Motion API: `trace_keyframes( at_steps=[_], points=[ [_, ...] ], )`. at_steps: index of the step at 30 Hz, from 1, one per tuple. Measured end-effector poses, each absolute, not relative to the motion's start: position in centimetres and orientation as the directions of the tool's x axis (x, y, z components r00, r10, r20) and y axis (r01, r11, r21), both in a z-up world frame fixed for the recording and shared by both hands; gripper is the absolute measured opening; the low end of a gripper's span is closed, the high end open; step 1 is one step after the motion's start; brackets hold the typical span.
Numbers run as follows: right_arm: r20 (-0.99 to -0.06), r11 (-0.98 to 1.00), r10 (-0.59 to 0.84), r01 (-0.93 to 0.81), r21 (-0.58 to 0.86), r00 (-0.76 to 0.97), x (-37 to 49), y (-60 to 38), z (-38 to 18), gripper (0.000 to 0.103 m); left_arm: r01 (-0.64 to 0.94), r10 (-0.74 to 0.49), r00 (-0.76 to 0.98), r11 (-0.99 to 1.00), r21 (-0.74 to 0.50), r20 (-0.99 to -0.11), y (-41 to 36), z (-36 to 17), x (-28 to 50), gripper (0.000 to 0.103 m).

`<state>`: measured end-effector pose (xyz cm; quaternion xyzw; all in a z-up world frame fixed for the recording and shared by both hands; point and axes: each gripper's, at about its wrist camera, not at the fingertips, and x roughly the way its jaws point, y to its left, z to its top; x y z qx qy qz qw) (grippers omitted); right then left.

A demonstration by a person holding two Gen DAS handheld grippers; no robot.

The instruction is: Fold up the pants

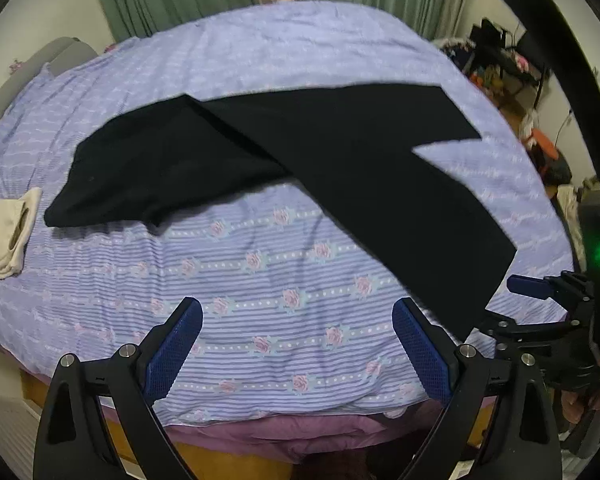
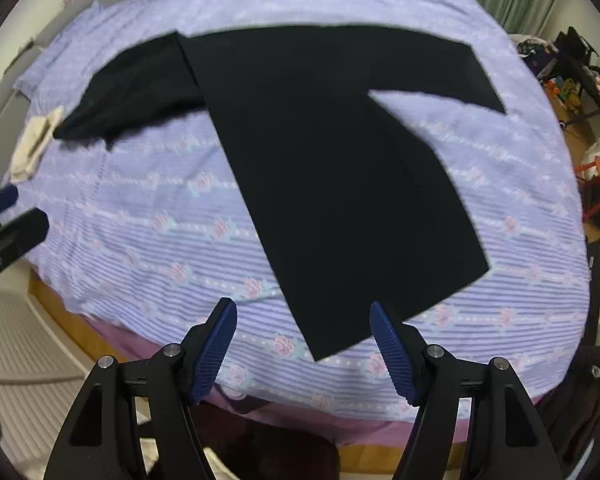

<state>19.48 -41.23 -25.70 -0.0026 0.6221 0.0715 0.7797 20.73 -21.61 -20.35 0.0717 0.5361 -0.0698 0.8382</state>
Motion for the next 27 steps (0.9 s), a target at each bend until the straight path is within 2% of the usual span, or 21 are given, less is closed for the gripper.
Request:
trace_keyframes(
  at_steps=[9, 11, 12, 13, 15, 16, 22, 27],
  points=[
    [-0.994, 0.993, 0.027, -0.120, 0.014, 0.106, 21.3, -39.4, -32.5, 0.069, 0.318, -0.068, 0.359, 0.947, 0.053, -0.931, -23.1, -24.4, 23.3, 0.097],
    [-0.995, 0.994, -0.026, -0.104, -0.036, 0.094, 21.6, -39.2, -34.2, 0.065, 0.367, -0.066, 0.357, 0.927, 0.075, -0.932, -23.8, -24.9, 23.9, 0.097],
    [-0.994, 0.991, -0.062, -0.111, -0.072, 0.093, 21.7, -39.1, -34.8, 0.060, 0.387, -0.059, 0.360, 0.917, 0.092, -0.931, -24.1, -25.0, 24.1, 0.097],
    [-0.991, 0.989, -0.087, -0.110, -0.098, 0.099, 21.7, -39.1, -35.0, 0.050, 0.412, -0.054, 0.367, 0.905, 0.110, -0.929, -24.5, -25.0, 24.3, 0.097],
    [-0.988, 0.992, -0.091, -0.080, -0.101, 0.121, 21.9, -39.5, -34.4, 0.024, 0.447, -0.060, 0.382, 0.886, 0.127, -0.922, -24.9, -24.7, 24.6, 0.097],
    [-0.990, 0.994, -0.076, -0.069, -0.085, 0.119, 22.1, -39.8, -33.9, 0.003, 0.463, -0.065, 0.388, 0.876, 0.134, -0.919, -25.0, -24.5, 24.9, 0.097],
    [-0.938, 0.991, -0.114, 0.107, -0.083, 0.327, 24.8, -44.5, -24.6, 0.001, 0.462, -0.118, 0.441, 0.880, 0.112, -0.890, -25.3, -22.0, 27.4, 0.097],
    [-0.842, 0.975, -0.208, 0.174, -0.138, 0.497, 31.0, -49.4, -18.3, 0.001, 0.420, -0.157, 0.506, 0.904, 0.084, -0.848, -26.5, -19.9, 32.2, 0.097]
  ],
)
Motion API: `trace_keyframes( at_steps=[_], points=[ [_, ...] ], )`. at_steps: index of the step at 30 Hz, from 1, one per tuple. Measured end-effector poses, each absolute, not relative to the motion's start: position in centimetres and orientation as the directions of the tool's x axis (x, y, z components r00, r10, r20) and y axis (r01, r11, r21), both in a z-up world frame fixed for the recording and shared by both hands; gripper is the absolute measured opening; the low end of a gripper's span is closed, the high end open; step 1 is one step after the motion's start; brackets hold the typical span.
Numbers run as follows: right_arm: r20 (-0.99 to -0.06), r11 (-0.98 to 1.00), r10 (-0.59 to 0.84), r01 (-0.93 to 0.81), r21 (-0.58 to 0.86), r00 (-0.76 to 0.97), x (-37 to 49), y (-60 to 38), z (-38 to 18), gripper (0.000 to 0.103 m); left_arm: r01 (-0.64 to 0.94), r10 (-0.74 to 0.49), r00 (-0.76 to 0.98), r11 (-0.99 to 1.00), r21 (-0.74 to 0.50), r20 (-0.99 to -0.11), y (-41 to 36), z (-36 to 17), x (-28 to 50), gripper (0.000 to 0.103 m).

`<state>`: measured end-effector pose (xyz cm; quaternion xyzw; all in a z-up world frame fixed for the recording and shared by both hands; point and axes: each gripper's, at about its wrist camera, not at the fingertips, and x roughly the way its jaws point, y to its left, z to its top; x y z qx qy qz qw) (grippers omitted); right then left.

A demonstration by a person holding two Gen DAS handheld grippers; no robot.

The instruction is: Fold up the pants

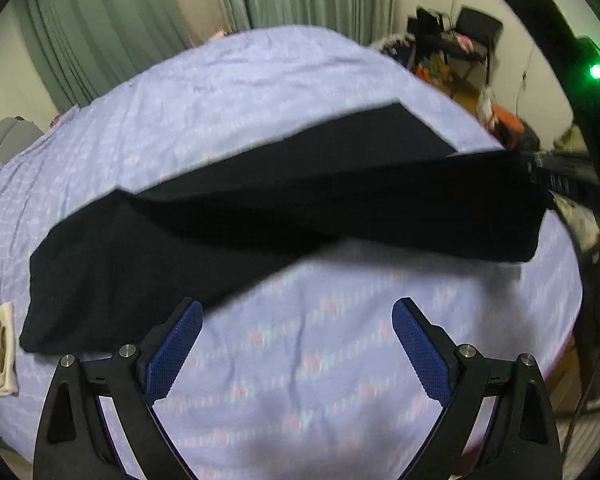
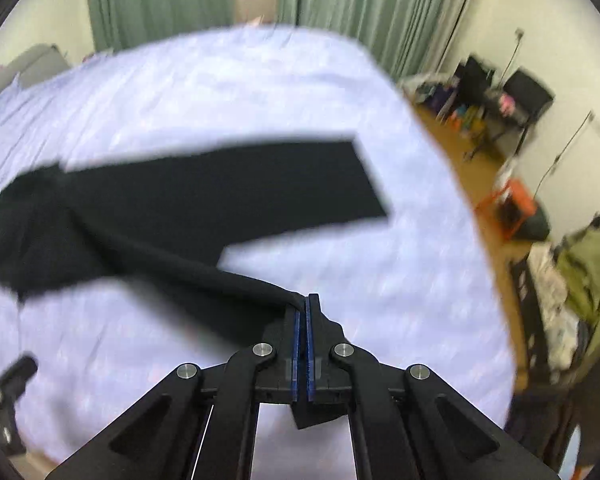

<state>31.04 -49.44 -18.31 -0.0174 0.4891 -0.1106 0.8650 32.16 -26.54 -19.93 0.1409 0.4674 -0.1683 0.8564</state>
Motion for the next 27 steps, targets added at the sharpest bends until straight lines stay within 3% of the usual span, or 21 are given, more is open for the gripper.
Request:
trace_keyframes(
  at_steps=[8, 12, 22, 24, 25, 26, 27],
  points=[
    [-0.754, 0.951, -0.308, 0.218, -0.220, 0.581, 43.9, -53.8, -16.3, 0.001, 0.396, -0.186, 0.591, 0.915, 0.082, -0.785, -29.8, -18.2, 39.7, 0.097],
    [-0.741, 0.935, -0.353, 0.203, -0.290, 0.570, 50.0, -54.9, -18.3, 0.001, 0.370, -0.172, 0.614, 0.925, 0.088, -0.771, -30.8, -18.4, 41.6, 0.097],
    [-0.779, 0.921, -0.387, 0.159, -0.356, 0.493, 56.1, -57.6, -25.1, 0.003, 0.277, -0.111, 0.618, 0.957, 0.083, -0.778, -32.4, -21.0, 45.4, 0.097],
    [-0.794, 0.931, -0.365, 0.173, -0.322, 0.486, 56.6, -58.5, -25.4, 0.022, 0.273, -0.101, 0.619, 0.957, 0.093, -0.779, -33.2, -21.1, 45.7, 0.097],
    [-0.786, 0.926, -0.378, 0.209, -0.315, 0.489, 56.4, -59.1, -25.0, 0.052, 0.276, -0.106, 0.621, 0.957, 0.090, -0.777, -33.6, -21.0, 45.8, 0.097],
    [-0.755, 0.909, -0.415, 0.266, -0.320, 0.507, 55.5, -59.7, -24.0, 0.069, 0.277, -0.109, 0.623, 0.957, 0.088, -0.775, -33.8, -20.9, 45.7, 0.097],
    [-0.731, 0.905, -0.423, 0.291, -0.310, 0.536, 54.6, -60.1, -23.1, 0.069, 0.281, -0.115, 0.627, 0.956, 0.086, -0.771, -34.1, -20.6, 45.5, 0.097]
  ],
)
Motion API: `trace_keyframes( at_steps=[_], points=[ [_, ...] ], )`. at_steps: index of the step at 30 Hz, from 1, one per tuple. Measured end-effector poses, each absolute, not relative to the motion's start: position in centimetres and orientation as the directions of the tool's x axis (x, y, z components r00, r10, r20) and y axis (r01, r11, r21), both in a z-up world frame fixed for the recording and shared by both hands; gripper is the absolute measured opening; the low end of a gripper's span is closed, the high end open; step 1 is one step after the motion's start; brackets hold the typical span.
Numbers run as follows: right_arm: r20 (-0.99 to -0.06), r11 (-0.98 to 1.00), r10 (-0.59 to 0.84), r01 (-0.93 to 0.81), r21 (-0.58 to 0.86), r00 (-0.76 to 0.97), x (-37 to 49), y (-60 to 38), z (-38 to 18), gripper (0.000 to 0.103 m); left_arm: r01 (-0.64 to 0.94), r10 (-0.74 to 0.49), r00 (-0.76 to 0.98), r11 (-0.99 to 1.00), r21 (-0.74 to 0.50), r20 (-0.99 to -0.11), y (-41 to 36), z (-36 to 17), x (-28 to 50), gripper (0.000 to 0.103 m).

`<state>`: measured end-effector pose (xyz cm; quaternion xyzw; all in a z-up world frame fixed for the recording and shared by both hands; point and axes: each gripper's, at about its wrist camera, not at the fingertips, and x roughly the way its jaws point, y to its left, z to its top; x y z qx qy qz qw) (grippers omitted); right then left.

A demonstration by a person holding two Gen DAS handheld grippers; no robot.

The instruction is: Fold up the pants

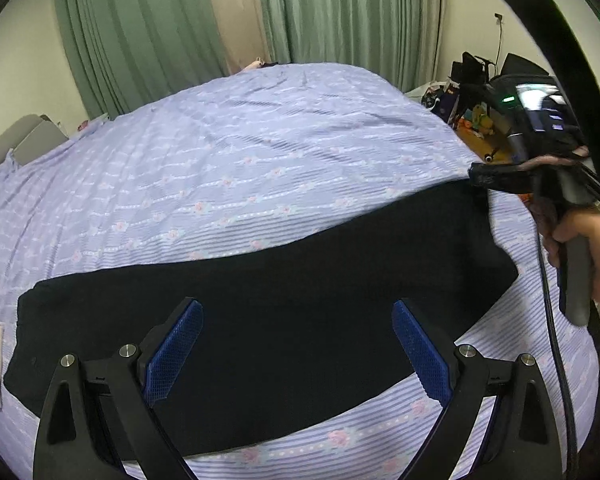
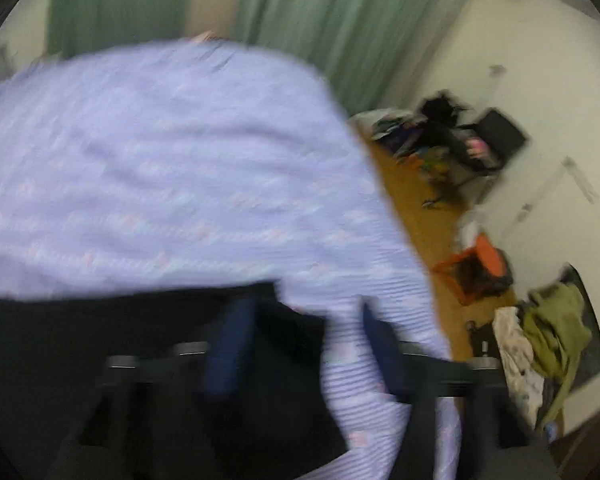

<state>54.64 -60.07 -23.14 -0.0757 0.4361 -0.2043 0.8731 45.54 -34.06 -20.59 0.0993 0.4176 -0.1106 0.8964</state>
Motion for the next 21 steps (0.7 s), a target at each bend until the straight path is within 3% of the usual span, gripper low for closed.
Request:
trace_keyframes(
  at_steps=[5, 11, 21],
  points=[
    [-0.682, 0.918, -0.388, 0.323, -0.230, 0.620, 48.2, -61.3, -18.5, 0.069, 0.291, -0.148, 0.635, 0.955, 0.056, -0.758, -34.7, -18.6, 43.8, 0.097],
    [-0.703, 0.952, -0.266, 0.292, -0.087, 0.659, 39.4, -61.0, -15.3, 0.069, 0.277, -0.195, 0.651, 0.961, -0.010, -0.734, -34.1, -14.7, 39.4, 0.097],
    [-0.762, 0.982, -0.083, 0.184, 0.048, 0.642, 28.4, -55.6, -12.3, 0.069, 0.181, -0.153, 0.673, 0.983, -0.040, -0.724, -28.7, -9.1, 30.2, 0.097]
  ],
)
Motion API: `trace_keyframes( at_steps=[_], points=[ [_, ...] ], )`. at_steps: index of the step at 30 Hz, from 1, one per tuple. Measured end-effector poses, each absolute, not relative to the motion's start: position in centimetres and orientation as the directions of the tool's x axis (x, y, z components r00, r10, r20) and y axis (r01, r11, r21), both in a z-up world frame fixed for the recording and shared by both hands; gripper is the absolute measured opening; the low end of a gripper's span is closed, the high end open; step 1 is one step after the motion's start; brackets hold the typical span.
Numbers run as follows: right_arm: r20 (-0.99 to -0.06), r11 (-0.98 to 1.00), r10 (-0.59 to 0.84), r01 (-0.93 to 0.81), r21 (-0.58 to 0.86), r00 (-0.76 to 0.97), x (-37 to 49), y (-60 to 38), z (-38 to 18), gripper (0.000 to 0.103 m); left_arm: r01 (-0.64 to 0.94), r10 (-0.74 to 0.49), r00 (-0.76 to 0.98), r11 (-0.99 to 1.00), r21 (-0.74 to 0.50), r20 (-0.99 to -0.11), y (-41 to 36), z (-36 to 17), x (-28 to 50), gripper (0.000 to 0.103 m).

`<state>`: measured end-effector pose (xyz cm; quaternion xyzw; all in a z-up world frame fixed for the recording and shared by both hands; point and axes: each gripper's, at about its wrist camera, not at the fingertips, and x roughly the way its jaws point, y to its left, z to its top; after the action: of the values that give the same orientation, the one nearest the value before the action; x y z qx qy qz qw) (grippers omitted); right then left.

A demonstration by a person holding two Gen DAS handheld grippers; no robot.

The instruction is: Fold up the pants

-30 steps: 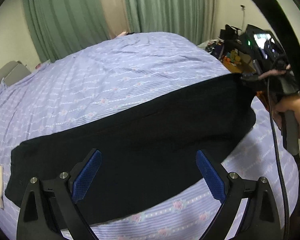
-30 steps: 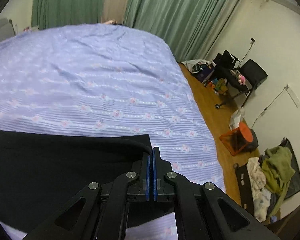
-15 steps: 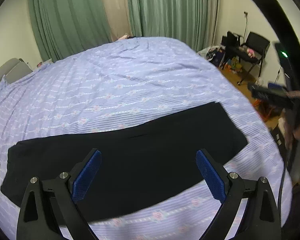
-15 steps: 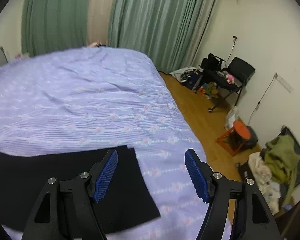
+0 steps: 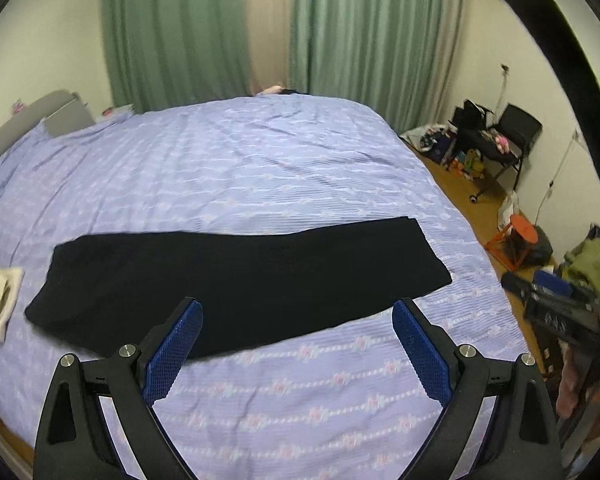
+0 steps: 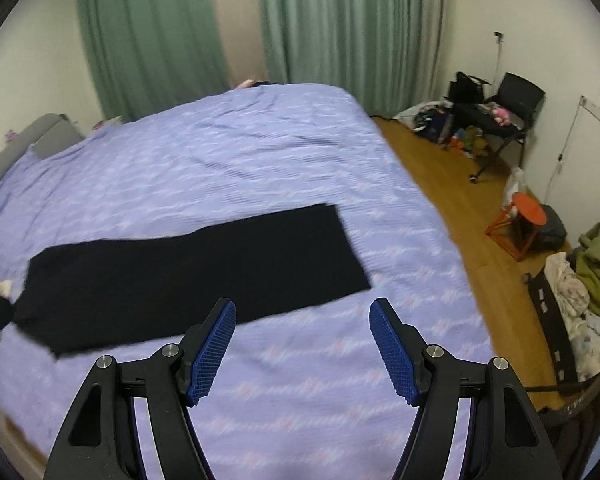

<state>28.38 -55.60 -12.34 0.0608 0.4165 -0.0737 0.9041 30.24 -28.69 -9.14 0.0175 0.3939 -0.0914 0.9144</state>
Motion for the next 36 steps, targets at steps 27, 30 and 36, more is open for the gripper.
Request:
trace_keyframes(
  at_steps=[27, 30, 36],
  points=[
    [-0.755, 0.979, 0.198, -0.082, 0.188, 0.625, 22.9, -12.8, -10.4, 0.069, 0.022, -0.035, 0.672, 0.999, -0.027, -0.740, 15.2, -7.7, 23.3, 0.100],
    [-0.787, 0.978, 0.204, -0.093, 0.184, 0.583, 23.7, -10.3, -12.4, 0.069, 0.004, -0.030, 0.634, 0.999, -0.036, -0.773, 17.4, -9.7, 24.5, 0.100],
    [-0.834, 0.976, 0.214, -0.155, 0.155, 0.508, 27.1, -7.9, -18.3, 0.068, -0.012, -0.003, 0.595, 1.000, -0.013, -0.804, 18.4, -15.3, 27.2, 0.100]
  ],
)
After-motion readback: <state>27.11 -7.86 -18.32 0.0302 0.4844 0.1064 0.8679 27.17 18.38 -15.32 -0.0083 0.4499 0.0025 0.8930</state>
